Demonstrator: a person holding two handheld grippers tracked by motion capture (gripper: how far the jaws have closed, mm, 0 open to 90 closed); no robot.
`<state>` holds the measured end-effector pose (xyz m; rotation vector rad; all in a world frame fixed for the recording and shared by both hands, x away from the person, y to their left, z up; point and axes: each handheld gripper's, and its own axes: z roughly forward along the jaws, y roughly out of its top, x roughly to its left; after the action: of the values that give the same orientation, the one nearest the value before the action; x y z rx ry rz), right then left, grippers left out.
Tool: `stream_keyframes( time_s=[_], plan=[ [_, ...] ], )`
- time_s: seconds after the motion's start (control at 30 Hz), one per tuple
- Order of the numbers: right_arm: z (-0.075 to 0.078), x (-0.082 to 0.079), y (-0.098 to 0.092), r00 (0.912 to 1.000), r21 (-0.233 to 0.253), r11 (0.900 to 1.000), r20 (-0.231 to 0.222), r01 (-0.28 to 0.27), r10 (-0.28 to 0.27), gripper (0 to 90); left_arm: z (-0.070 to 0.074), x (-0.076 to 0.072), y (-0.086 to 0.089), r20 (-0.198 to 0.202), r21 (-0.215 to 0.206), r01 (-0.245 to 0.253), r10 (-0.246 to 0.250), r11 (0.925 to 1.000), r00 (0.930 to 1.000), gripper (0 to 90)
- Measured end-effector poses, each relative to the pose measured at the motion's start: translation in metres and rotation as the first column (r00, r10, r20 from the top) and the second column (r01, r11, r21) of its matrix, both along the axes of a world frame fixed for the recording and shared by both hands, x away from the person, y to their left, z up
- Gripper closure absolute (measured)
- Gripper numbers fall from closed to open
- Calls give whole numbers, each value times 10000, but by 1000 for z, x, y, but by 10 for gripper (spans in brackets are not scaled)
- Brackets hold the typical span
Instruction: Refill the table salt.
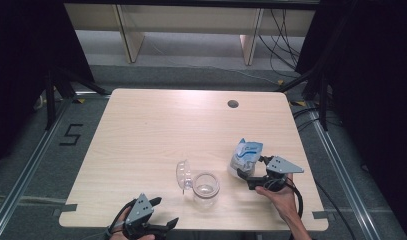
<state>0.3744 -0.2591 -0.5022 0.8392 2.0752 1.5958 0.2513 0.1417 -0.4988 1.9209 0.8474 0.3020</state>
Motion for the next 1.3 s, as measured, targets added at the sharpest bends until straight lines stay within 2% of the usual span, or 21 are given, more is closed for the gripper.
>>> stream_keyframes(
  time_s=[0.03,0.07,0.13,0.17,0.2,0.23,0.27,0.3,0.33,0.4,0.43,0.47,0.53,0.6,0.63,0.73,0.77,1.0,1.07,1.1,1.3],
  plan=[
    [-1,3,-1,9996,80,9997,112,-250,249,174,0,0,0,-2,7,-4,4,10000,10000,152],
    [0,4,-1,9997,-183,9998,221,-102,106,177,0,0,0,6,-29,-14,14,10000,10000,152],
    [-2,5,1,9996,-99,9999,248,-131,134,192,0,0,0,-39,-48,-45,45,10000,10000,152],
    [-1,3,2,9999,-53,9999,-116,-103,103,192,0,0,0,-36,-45,-38,38,10000,10000,152],
    [-3,6,2,9995,-119,9999,316,-20,24,195,0,0,0,5,-17,-16,16,10000,10000,153],
    [-3,4,3,9999,-37,9999,46,104,-104,197,0,0,0,-1,-10,-16,16,10000,10000,152],
    [-4,8,4,9995,-94,9998,264,-183,185,200,0,0,0,-17,-22,-25,25,10000,10000,152],
    [-4,7,4,9999,-100,9999,54,-89,90,204,0,0,0,-15,-6,-23,23,10000,10000,152],
    [-4,8,4,9994,-141,9999,317,-98,102,207,0,0,0,-16,-7,-16,16,10000,10000,153],
    [-5,7,6,9999,-90,9999,-44,-140,139,208,0,0,0,-20,-15,-34,34,10000,10000,153],
    [-5,9,5,9998,-138,9998,164,-136,139,210,1,-1,1,-17,117,-89,89,9999,10000,152],
    [-5,8,6,10000,-90,10000,-7,-14,14,212,1,-1,1,-19,101,-84,84,9999,10000,152],
    [-5,10,6,9995,-163,9999,300,-54,59,219,1,-1,1,3,107,-69,69,9999,10000,152],
    [-6,10,7,9998,-58,9999,158,-98,99,222,1,-1,1,10,122,-70,70,9999,10000,152],
    [-6,8,9,9999,168,9997,1,150,-150,223,1,0,1,10,119,-70,70,9999,10000,153],
    [-6,11,8,9998,-41,9998,-19,-182,182,230,1,0,1,28,152,-47,46,9999,10000,152],
    [-7,10,9,9998,38,9999,-117,-155,156,232,2,0,2,114,357,57,-61,9993,9999,153],
    [-7,12,9,9993,-61,9993,61,-371,372,244,1,0,1,137,194,69,-72,9998,9999,153],
    [-7,13,9,9994,-288,9991,172,-298,303,249,1,0,1,134,185,71,-73,9998,9999,152],
    [-7,11,10,9997,-115,9996,-68,-247,246,249,1,0,1,130,182,63,-65,9998,9999,152],
    [-8,14,12,9990,-96,9993,239,-374,376,267,1,0,1,133,178,66,-68,9998,9999,152]
  ],
)
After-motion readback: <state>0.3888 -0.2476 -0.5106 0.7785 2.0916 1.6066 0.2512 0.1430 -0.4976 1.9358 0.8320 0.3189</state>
